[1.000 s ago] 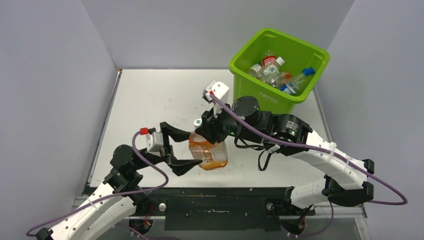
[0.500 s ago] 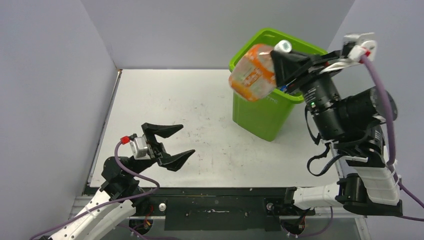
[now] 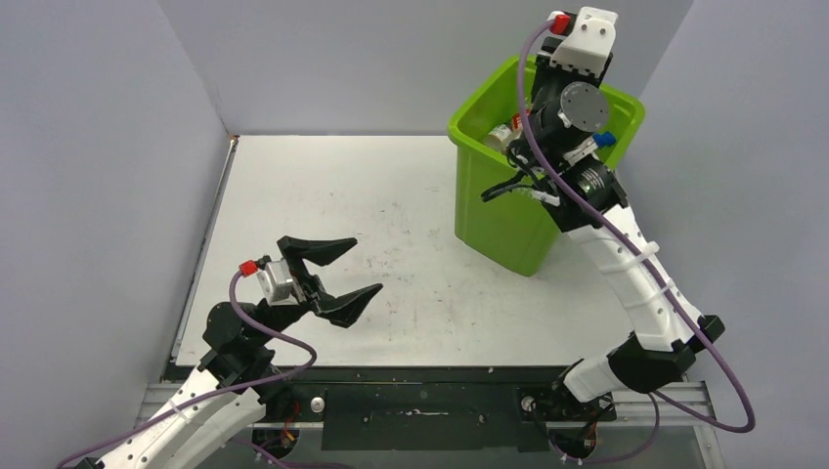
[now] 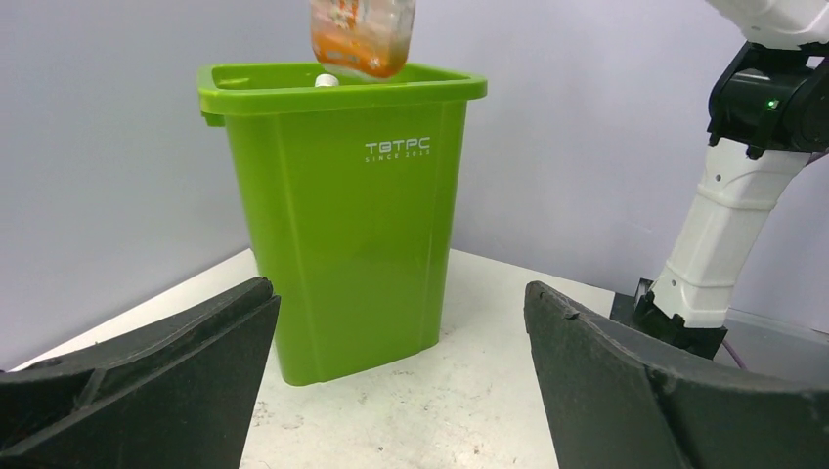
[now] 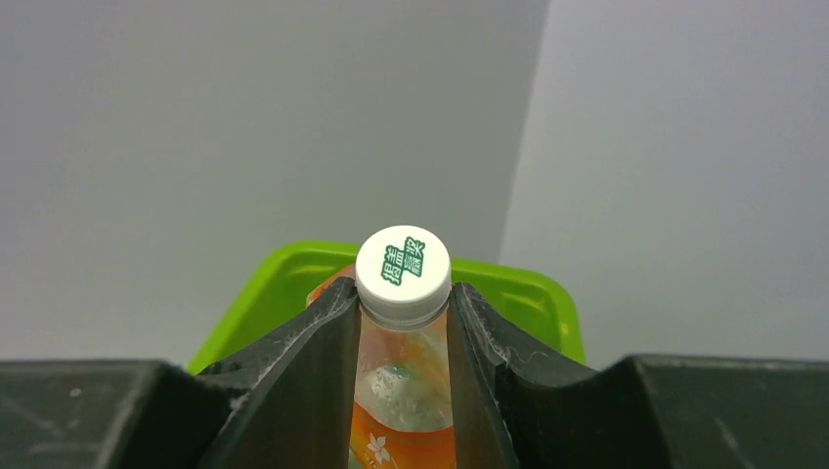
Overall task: Put the plastic bottles in the bin
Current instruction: Place the plastic bottle in the trash bin.
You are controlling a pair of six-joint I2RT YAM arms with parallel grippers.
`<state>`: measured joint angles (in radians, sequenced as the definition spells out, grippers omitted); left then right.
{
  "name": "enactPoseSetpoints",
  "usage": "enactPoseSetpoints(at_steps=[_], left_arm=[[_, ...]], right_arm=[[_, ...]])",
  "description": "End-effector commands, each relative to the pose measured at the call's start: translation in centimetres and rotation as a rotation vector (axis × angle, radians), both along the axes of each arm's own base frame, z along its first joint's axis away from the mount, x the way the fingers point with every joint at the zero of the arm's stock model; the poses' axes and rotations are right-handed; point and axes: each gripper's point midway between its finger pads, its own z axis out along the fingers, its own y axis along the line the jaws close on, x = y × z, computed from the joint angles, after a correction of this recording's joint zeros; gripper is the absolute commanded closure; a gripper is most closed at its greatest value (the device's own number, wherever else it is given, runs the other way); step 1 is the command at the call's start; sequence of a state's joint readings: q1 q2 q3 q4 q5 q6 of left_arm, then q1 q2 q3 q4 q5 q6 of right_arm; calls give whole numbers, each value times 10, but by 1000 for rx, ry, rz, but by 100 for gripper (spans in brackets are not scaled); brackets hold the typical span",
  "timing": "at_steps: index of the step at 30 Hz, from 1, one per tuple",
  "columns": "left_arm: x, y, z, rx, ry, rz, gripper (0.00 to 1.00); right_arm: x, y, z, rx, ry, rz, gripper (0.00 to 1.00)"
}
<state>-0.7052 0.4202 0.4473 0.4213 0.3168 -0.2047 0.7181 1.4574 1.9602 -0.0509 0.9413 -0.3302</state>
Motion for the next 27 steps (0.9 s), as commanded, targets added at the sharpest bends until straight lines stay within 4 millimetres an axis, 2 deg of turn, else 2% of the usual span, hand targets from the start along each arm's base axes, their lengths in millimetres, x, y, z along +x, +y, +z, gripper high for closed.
enactPoseSetpoints(at_steps=[1, 5, 8, 11, 15, 17, 20, 22, 23, 26, 27], left_arm=[[4, 4, 8, -32, -24, 31, 4], [4, 4, 10, -38, -27, 33, 4], [3, 7, 13, -47, -35, 39, 4], [5, 7, 10, -48, -27, 47, 4], [15, 0, -4, -8, 16, 57, 4], [23, -3, -14, 24, 30, 76, 4], [28, -8, -20, 66, 51, 81, 4], [26, -7, -20, 66, 46, 78, 4], [26, -7, -20, 62, 43, 81, 4], [27, -4, -19, 56, 42, 94, 4], [27, -4, -18, 52, 43, 95, 4]], right_arm=[[-8, -72, 16, 168, -147, -168, 95], [3, -88, 5, 145, -153, -221, 95], [24, -103, -24, 107, -85, -272, 95], [41, -108, -55, 108, -33, -253, 95], [63, -101, -103, 157, 76, -199, 95], [73, -86, -118, 166, 113, -110, 95], [85, -60, -141, 218, 166, 29, 89], [87, -47, -150, 247, 181, 96, 81], [87, -42, -153, 253, 195, 125, 72], [84, -31, -159, 274, 230, 179, 32], [81, -29, -156, 284, 226, 191, 25]])
